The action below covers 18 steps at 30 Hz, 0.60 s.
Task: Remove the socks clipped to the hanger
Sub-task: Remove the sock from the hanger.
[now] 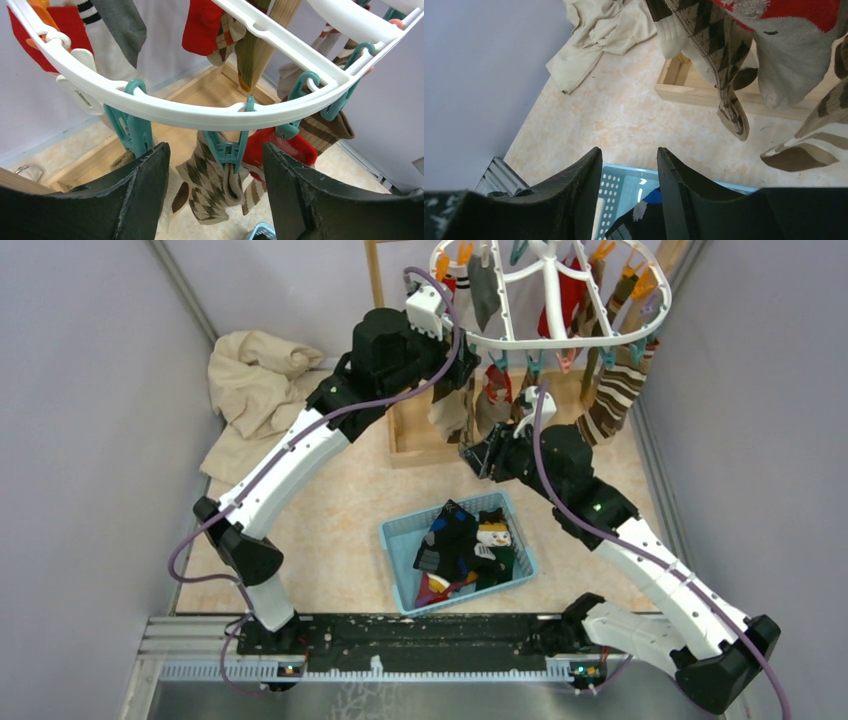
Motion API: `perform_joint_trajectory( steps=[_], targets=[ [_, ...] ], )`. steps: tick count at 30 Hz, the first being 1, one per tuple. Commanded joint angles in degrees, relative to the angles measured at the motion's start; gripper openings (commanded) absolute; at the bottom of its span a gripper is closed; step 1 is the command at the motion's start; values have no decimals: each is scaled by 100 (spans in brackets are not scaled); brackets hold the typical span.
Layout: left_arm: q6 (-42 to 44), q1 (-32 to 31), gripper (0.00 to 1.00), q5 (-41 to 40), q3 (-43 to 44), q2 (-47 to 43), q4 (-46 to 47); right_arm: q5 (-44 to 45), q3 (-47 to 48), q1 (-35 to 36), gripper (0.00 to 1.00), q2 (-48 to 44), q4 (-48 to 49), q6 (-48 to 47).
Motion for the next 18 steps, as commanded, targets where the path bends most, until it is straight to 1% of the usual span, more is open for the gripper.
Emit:
perform_joint_trajectory(
  steps=[1, 6, 12, 16, 18],
  targets=[
    [24, 75, 73, 503, 175, 155, 209, -63, 122, 34, 45, 38, 361, 8],
    [-10, 90, 71, 767, 206, 229, 317, -50, 151, 27, 45, 65, 357, -19],
    [-37, 107, 73, 809, 371, 367, 372, 7, 133, 33, 45, 107, 394, -71],
    [-42, 115, 73, 780, 540, 456, 345, 372, 76, 34, 46, 174, 569, -254],
    [-46, 124, 72, 780, 575, 482, 345, 581, 47, 34, 46, 244, 686, -421]
  ],
)
